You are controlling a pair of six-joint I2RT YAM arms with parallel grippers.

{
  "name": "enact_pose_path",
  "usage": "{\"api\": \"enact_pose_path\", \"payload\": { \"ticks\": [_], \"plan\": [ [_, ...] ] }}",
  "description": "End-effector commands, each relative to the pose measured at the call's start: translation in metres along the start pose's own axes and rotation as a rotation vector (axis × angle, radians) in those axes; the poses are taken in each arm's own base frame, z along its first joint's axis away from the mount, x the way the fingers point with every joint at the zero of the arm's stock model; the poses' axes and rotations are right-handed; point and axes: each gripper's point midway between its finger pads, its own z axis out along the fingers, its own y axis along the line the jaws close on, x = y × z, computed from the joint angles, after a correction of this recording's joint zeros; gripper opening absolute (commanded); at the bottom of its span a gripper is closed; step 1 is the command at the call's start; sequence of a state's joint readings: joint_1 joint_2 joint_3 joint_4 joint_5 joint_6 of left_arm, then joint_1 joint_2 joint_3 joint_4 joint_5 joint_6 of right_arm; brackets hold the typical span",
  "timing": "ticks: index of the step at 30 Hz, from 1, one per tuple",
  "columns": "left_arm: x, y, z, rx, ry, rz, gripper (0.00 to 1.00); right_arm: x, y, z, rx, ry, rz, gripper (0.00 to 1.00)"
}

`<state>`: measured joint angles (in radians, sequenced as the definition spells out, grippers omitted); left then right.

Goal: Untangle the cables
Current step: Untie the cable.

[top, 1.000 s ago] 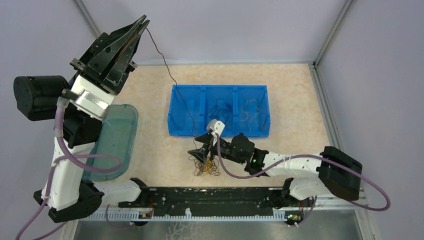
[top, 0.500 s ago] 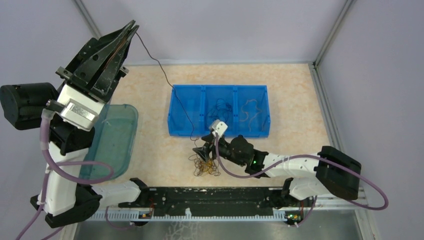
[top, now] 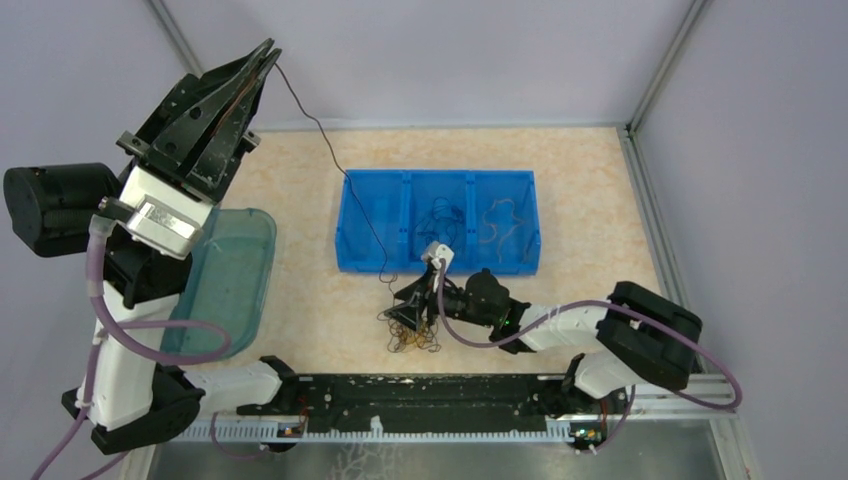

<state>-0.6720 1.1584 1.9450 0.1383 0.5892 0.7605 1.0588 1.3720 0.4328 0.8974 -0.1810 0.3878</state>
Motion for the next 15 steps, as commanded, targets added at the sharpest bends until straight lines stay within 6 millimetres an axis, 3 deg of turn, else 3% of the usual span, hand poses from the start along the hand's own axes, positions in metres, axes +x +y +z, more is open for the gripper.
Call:
{"api": "enact_pose_path", "payload": {
  "ticks": [1,3,5,8,10,12,15],
  "plan": [
    [-0.010,0.008,0.000,-0.016,-0.026,0.032,0.00,-0.031,0.027,0.016,-0.149,-0.092,0.024,0.50],
    [-0.007,0.007,-0.001,-0.015,-0.013,0.028,0.00,-0.038,0.022,0.017,-0.130,-0.117,0.022,0.37],
    [0.000,0.002,-0.005,-0.011,0.020,0.005,0.00,-0.051,0.023,0.013,-0.130,-0.170,0.013,0.17],
    [0.025,-0.026,-0.020,0.023,0.125,-0.125,0.00,-0.073,0.026,0.003,-0.119,-0.246,-0.006,0.03],
    [0.047,-0.063,-0.039,0.085,0.230,-0.271,0.00,-0.088,0.034,-0.004,-0.138,-0.288,-0.019,0.02],
    [0.067,-0.120,-0.066,0.215,0.340,-0.442,0.00,-0.094,0.041,-0.010,-0.164,-0.305,-0.025,0.02],
    [0.079,-0.192,-0.107,0.360,0.460,-0.689,0.00,-0.097,0.046,-0.018,-0.186,-0.325,-0.016,0.01]
  ]
}}
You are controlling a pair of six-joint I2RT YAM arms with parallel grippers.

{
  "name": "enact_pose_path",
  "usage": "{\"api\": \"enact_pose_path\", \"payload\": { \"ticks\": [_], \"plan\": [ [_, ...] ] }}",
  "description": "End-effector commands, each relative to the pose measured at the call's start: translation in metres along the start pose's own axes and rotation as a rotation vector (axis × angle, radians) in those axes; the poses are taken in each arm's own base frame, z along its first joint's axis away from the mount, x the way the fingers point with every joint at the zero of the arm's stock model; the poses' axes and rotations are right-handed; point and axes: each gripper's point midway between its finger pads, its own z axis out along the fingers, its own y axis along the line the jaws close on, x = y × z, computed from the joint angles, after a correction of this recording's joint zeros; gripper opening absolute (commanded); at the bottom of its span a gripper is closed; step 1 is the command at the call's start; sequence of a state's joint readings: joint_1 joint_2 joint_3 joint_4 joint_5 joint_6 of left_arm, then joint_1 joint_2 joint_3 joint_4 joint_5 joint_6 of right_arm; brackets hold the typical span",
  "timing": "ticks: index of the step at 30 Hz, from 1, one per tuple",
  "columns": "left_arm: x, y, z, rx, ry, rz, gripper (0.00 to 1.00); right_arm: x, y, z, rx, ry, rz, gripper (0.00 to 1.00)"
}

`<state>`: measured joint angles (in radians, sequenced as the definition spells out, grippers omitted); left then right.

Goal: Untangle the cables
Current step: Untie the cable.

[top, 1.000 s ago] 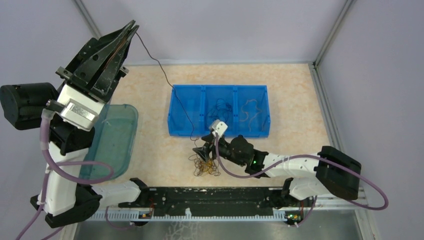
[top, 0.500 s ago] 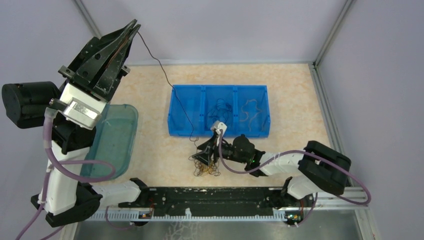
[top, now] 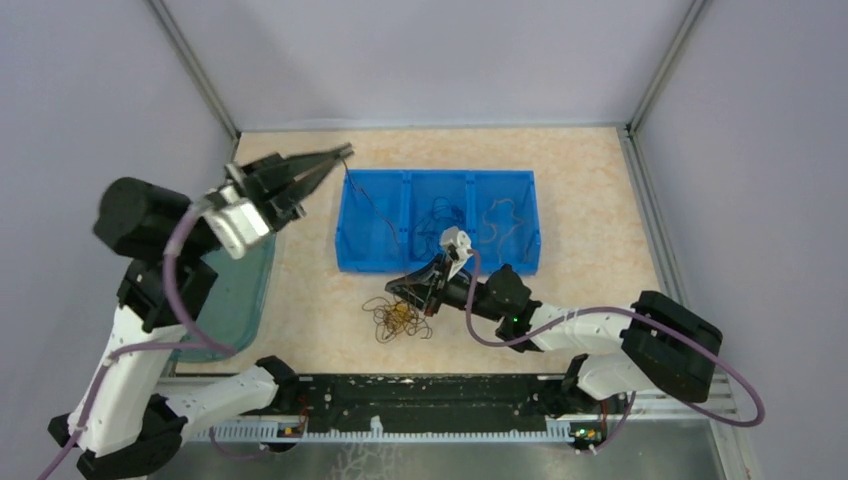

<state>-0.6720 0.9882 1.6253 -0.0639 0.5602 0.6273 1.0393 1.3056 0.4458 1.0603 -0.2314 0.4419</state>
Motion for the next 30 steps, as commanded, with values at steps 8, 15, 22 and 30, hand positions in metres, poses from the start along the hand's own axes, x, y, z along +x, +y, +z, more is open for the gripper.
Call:
{"api": "enact_pose_path", "payload": {
  "ticks": [8,15,22,30],
  "plan": [
    [0.122,-0.194,-0.058,0.436,0.353,-0.734,0.00,-0.047,0.029,-0.026,-0.087,-0.186,0.046,0.01],
    [0.130,-0.240,-0.076,0.595,0.395,-0.929,0.03,-0.055,0.034,-0.030,-0.108,-0.233,0.095,0.01],
    [0.143,-0.266,-0.096,0.635,0.452,-0.984,0.35,-0.074,0.040,-0.031,-0.125,-0.302,0.103,0.01],
    [0.148,-0.282,-0.110,0.685,0.484,-1.005,0.65,-0.078,0.042,-0.032,-0.129,-0.311,0.108,0.01]
  ]
}}
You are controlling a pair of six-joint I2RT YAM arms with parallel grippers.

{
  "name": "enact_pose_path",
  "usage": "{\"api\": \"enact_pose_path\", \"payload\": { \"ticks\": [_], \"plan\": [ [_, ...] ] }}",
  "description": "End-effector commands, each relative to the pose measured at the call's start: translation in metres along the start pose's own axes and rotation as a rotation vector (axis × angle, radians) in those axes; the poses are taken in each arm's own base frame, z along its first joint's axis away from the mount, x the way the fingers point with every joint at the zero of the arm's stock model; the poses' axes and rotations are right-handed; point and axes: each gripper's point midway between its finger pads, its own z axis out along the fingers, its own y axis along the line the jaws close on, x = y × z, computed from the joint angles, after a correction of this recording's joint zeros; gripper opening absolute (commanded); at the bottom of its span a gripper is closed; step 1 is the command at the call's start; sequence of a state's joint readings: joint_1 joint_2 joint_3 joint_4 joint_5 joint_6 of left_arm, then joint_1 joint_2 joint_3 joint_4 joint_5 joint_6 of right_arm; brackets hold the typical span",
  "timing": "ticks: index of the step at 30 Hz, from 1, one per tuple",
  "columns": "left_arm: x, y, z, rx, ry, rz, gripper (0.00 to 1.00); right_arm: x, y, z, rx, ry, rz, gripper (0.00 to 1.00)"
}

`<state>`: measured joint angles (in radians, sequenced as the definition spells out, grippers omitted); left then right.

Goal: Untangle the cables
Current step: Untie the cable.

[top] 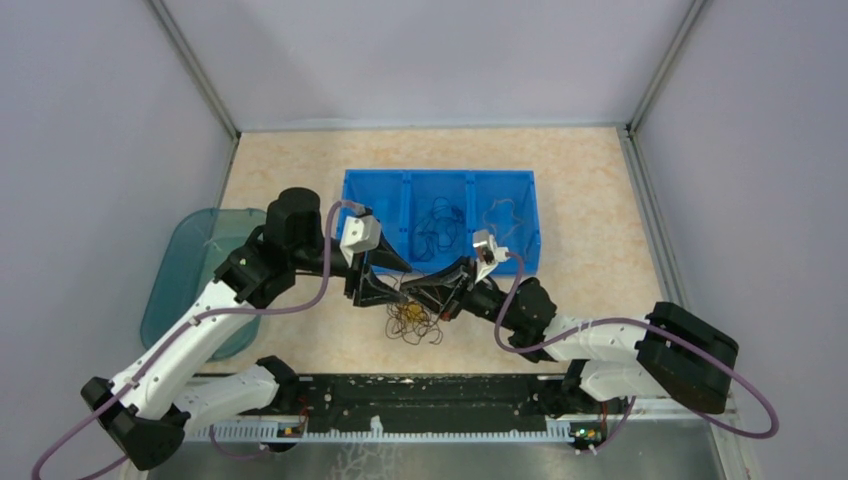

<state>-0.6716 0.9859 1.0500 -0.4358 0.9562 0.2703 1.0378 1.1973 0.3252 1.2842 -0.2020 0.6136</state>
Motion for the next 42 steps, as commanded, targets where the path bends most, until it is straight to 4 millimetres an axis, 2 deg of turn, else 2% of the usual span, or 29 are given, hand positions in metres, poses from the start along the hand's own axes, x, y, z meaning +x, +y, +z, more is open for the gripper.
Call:
{"api": "enact_pose_path", "payload": {
  "ticks": [1,7,12,20,23,26,29,37,40,42],
  "plan": [
    [0.013,-0.013,-0.001,0.057,0.023,-0.004,0.67,-0.035,0.019,0.004,-0.061,-0.114,-0.015,0.01],
    [0.029,-0.011,-0.003,0.026,0.052,-0.008,0.71,-0.041,0.029,0.007,-0.099,-0.120,-0.013,0.00],
    [0.031,-0.006,-0.002,-0.013,0.031,-0.036,0.69,-0.047,0.038,0.008,-0.137,-0.129,0.001,0.00],
    [0.031,-0.010,0.005,0.027,-0.015,-0.119,0.61,-0.056,0.049,0.014,-0.183,-0.148,0.023,0.00],
    [0.028,-0.009,0.006,0.032,-0.032,-0.116,0.52,-0.060,0.053,0.014,-0.196,-0.156,0.029,0.00],
    [0.015,-0.007,0.005,0.014,-0.067,-0.107,0.40,-0.059,0.053,0.015,-0.198,-0.147,0.033,0.00],
    [0.003,-0.008,0.005,0.019,-0.097,-0.117,0.35,-0.059,0.054,0.016,-0.203,-0.153,0.048,0.00],
    [0.001,-0.016,0.005,0.056,-0.114,-0.170,0.17,-0.070,0.059,0.026,-0.227,-0.185,0.065,0.00],
    [-0.006,-0.016,0.004,0.058,-0.128,-0.162,0.04,-0.069,0.057,0.030,-0.219,-0.178,0.073,0.00],
    [-0.013,-0.015,0.003,0.051,-0.139,-0.143,0.00,-0.066,0.054,0.031,-0.205,-0.163,0.092,0.07]
  ]
}}
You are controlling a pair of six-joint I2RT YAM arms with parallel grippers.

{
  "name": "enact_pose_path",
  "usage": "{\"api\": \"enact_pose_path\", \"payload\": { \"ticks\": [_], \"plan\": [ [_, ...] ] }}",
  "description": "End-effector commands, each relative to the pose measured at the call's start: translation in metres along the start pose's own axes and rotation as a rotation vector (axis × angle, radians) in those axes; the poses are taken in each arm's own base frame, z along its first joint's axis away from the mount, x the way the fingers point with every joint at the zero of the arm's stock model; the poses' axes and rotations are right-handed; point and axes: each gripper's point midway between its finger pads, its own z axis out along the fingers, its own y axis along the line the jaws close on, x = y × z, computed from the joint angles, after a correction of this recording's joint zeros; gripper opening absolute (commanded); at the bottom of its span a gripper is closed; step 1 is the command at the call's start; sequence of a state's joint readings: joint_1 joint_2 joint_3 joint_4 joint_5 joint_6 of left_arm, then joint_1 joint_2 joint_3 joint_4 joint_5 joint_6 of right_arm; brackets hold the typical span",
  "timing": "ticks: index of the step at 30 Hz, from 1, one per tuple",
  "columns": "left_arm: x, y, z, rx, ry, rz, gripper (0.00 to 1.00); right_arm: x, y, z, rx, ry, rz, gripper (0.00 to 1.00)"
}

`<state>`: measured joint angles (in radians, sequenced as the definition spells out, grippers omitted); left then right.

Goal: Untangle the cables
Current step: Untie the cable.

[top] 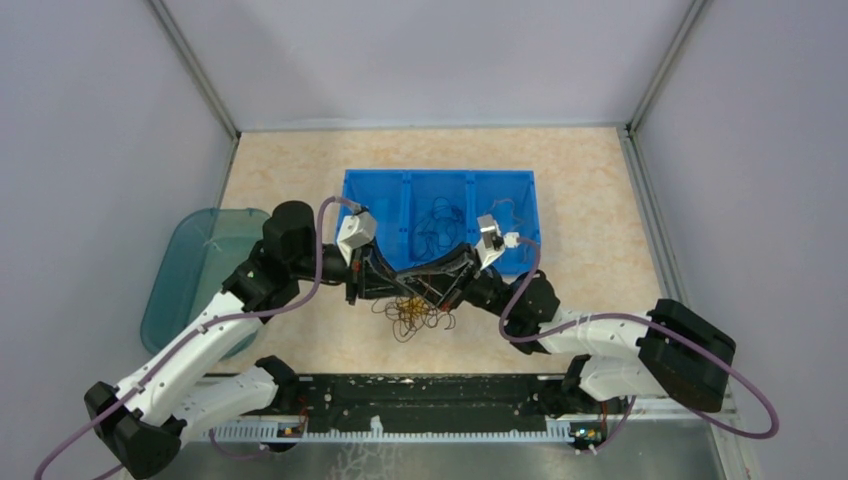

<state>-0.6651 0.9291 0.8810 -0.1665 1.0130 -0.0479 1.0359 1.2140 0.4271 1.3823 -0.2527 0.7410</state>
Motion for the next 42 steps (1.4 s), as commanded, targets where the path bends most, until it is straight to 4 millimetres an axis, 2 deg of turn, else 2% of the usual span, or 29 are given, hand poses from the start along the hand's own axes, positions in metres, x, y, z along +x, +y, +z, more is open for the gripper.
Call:
{"api": "enact_pose_path", "payload": {
  "ticks": [1,4,7,12,14,17,21,24,27,29,31,33,35,39,42],
  "plan": [
    [-0.022,-0.005,-0.002,0.008,-0.047,0.050,0.00,-0.019,0.013,0.014,-0.051,-0.047,0.016,0.15],
    [-0.029,-0.004,-0.005,-0.007,-0.057,0.084,0.00,-0.016,0.015,0.011,-0.046,-0.026,0.033,0.42],
    [-0.037,-0.002,-0.011,-0.031,-0.069,0.115,0.00,-0.019,0.025,0.005,-0.074,0.003,0.033,0.61],
    [-0.053,-0.006,-0.017,-0.033,-0.080,0.170,0.00,-0.016,0.022,-0.015,-0.034,0.089,0.027,0.71],
    [-0.059,-0.009,-0.018,-0.030,-0.082,0.191,0.00,-0.021,0.020,-0.026,-0.008,0.097,0.003,0.72],
    [-0.070,-0.016,-0.020,-0.012,-0.092,0.217,0.00,-0.023,0.005,-0.045,0.092,0.132,-0.041,0.77],
    [-0.076,-0.018,-0.020,-0.004,-0.100,0.231,0.00,-0.036,0.000,-0.053,0.159,0.124,-0.107,0.78],
    [-0.061,-0.016,-0.018,0.009,-0.074,0.192,0.00,-0.044,0.002,-0.045,0.151,0.103,-0.102,0.73],
    [-0.027,-0.005,-0.014,-0.002,-0.044,0.121,0.00,-0.039,0.007,-0.032,0.081,0.113,-0.054,0.56],
    [-0.020,-0.002,-0.013,-0.012,-0.052,0.117,0.00,-0.031,0.008,-0.028,0.054,0.153,-0.029,0.58],
    [-0.027,0.000,-0.014,-0.031,-0.060,0.154,0.00,-0.017,0.000,-0.034,0.075,0.220,-0.045,0.65],
    [-0.039,0.002,-0.017,-0.056,-0.059,0.219,0.00,-0.002,-0.027,-0.051,0.206,0.287,-0.096,0.69],
    [-0.062,0.005,-0.023,-0.112,-0.066,0.319,0.00,0.013,-0.053,-0.075,0.332,0.355,-0.149,0.71],
    [-0.110,0.019,-0.045,-0.291,-0.109,0.495,0.00,0.024,-0.061,-0.099,0.350,0.374,-0.227,0.74],
    [-0.134,0.017,-0.058,-0.356,-0.135,0.601,0.00,0.043,-0.070,-0.111,0.347,0.470,-0.268,0.74]
  ]
}}
